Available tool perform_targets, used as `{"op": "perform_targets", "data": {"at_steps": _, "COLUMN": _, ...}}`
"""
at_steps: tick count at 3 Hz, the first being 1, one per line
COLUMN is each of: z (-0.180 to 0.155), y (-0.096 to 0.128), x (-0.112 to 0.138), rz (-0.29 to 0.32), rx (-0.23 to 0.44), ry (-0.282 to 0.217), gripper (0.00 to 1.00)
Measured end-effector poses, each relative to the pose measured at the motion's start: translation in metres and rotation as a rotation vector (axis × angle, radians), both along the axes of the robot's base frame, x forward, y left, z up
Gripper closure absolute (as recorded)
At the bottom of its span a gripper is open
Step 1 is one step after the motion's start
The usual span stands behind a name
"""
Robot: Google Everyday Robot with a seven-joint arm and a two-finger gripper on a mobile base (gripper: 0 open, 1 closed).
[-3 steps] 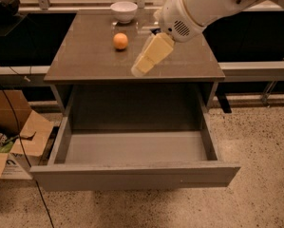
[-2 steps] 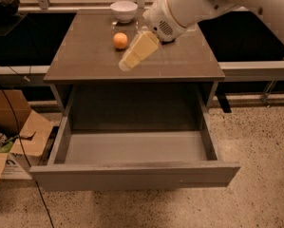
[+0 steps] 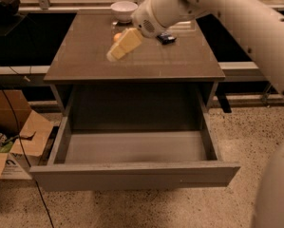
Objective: Place orange into top drawer
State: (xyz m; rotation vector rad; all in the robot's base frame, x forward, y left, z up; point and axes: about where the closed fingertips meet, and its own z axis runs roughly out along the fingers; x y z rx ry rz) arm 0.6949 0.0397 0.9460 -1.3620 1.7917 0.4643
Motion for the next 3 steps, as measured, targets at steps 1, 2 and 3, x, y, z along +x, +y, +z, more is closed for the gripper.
{"op": "perform_targets", "data": {"at_steps": 1, "z": -0.017, "y": 0.015, "x": 0.032, "rz": 0.013, "rx": 0.037, "ry": 0.039, "gripper": 0.0}}
{"op": "perform_targets", "data": {"at_steps": 2, "z": -0.038, "y": 0.031, "x": 0.065, "rz": 0.022, "rx": 0.059, "ry": 0.091, "gripper": 0.0}}
{"op": "perform_targets", "data": {"at_steps": 3, "z": -0.052, "y": 0.033, "x": 0.102, "rz": 0.011, "rx": 0.069, "ry": 0.118, "gripper": 0.0}}
